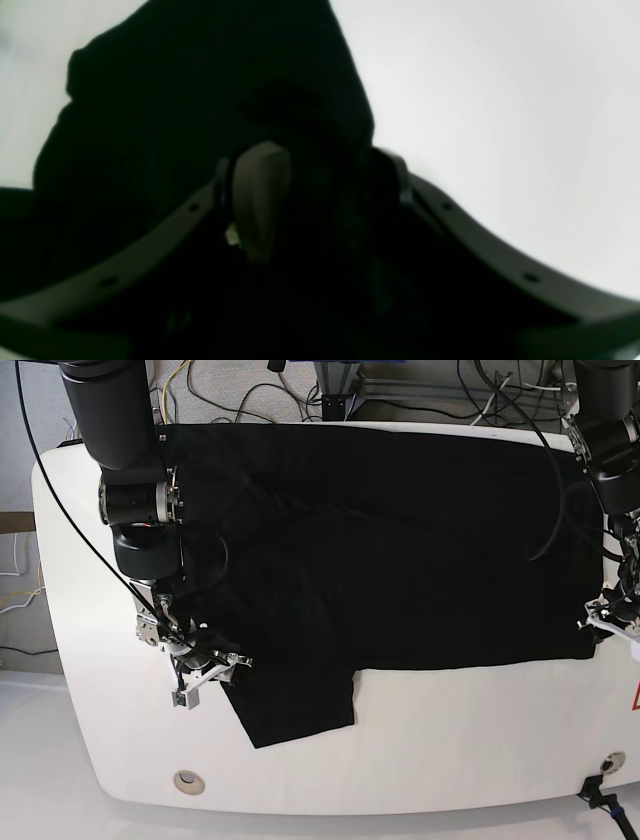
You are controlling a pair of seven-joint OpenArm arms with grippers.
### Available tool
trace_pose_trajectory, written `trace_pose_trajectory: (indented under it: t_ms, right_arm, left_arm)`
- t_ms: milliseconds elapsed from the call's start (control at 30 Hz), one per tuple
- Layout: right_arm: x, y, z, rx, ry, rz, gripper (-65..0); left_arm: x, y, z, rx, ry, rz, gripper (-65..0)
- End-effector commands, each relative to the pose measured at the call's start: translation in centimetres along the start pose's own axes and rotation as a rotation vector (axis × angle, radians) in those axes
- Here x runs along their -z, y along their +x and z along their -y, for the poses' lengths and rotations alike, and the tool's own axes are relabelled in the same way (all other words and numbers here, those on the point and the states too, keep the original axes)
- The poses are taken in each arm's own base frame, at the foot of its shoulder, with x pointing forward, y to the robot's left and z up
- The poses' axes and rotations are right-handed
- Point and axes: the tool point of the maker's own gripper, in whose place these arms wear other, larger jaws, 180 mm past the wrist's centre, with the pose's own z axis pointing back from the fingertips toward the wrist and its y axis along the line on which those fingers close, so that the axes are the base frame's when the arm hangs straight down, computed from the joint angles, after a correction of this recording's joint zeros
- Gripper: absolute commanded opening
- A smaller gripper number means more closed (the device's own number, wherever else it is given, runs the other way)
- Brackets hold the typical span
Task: Fold the T-shirt properly
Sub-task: 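Move both grippers down the shirt sides toward the hem, then grasp the hem corners with both grippers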
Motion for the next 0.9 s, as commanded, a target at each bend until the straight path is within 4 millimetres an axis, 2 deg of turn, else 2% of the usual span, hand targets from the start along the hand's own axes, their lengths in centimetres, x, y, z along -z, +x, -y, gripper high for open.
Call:
trace_pose_trajectory:
  t_ms: [0,133,200,267,300,400,567,633,767,867]
  right_arm:
    - [0.0,2.6,-0.7,-0.011,0.019,0.044,-36.5]
    - [0.0,2.5,-0.7,-0.011,0.018,0.043,-38.5]
    - [0.0,2.2,-0.7,-0.027,0.015,0.034,-48.3]
    - [0.1,1.9,-0.7,-0.082,0.005,0.023,-63.1]
    - [0.4,1.7,-1.4,-0.108,0.011,0.023,-65.0]
    - [0.7,0.9,-2.1,-0.18,0.013,-0.005,-65.0]
    - [0.9,0.6,-2.6,-0.195,0.017,-0.012,-65.0]
    - [0.9,0.6,-2.6,-0.195,0.017,-0.012,-65.0]
    - [0.9,0.5,-2.5,-0.197,0.016,-0.014,-65.0]
    - [0.8,-0.1,-2.3,-0.199,0.016,-0.018,-65.0]
  left_arm:
    - [-0.6,3.2,-0.6,0.008,0.009,0.075,-36.3]
    - [-0.6,4.0,-0.4,0.007,0.005,0.09,-36.3]
    - [-0.6,4.0,-0.4,0.007,0.005,0.09,-36.3]
    - [-0.5,3.9,-0.3,0.006,0.004,0.087,-36.3]
    - [-0.5,3.9,-0.3,0.006,0.004,0.087,-36.3]
    - [-0.5,3.9,-0.3,0.005,0.005,0.089,-36.3]
    - [-0.5,4.8,-0.4,0.0,0.008,0.145,-36.4]
    - [0.0,3.3,-0.9,-0.025,0.014,0.111,-36.2]
    - [0.8,3.2,-1.3,-0.066,0.023,0.124,-36.2]
    - [1.3,3.1,-1.6,-0.02,0.05,0.121,-36.2]
